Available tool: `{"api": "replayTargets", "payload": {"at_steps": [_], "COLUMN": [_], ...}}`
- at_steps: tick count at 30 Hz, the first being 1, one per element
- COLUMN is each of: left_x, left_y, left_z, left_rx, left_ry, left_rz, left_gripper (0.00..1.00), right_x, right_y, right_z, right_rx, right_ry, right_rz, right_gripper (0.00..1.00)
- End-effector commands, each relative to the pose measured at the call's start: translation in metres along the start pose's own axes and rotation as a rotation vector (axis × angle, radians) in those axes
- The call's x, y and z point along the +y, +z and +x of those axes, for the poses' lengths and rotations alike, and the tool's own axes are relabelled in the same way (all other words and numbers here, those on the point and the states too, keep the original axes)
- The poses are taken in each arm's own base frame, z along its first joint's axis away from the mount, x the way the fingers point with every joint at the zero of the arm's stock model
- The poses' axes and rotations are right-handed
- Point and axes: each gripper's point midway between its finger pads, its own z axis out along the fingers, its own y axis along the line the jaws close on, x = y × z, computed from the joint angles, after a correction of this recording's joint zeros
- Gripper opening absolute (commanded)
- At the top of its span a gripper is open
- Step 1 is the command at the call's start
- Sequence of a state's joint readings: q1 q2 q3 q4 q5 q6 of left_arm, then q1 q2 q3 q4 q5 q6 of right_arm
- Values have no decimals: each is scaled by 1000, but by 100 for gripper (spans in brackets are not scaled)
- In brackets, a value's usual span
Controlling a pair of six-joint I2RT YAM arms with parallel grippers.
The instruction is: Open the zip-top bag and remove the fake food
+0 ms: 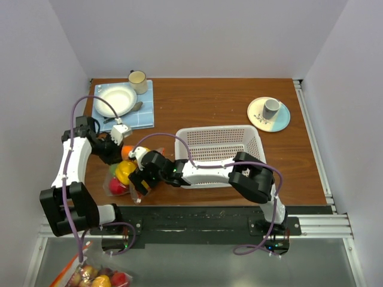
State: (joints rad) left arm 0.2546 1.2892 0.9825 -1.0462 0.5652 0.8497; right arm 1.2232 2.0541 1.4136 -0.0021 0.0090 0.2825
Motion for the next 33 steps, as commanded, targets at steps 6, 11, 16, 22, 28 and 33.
{"api": "replayTargets", "payload": {"at_steps": [6, 11, 16, 22, 28, 33], "left_x": [9, 20, 30, 33, 33, 34], "left_y": [19, 27, 32, 36, 37, 20], "left_z": [26, 35, 40, 45, 44, 22], "left_rx": [75, 99, 120, 135, 134, 91], "left_ry": [16, 4, -8, -21, -26, -21], "left_rz": [-56, -90, -128, -138, -141, -147], "left_gripper": [8, 7, 7, 6, 6, 6], "right_x": [11, 10, 9, -35, -71, -57], "right_y": [-9, -37, -91, -129, -164, -126], "right_z": [-17, -24, -50, -40, -26, 1], "right_rx": [-82, -100, -175, -173, -204, -88], "right_ry": [0, -6, -12, -1, 27, 22], "right_rz": [-53, -42, -13, 219, 404, 318], "right_gripper": [18, 18, 20, 18, 17, 18]}}
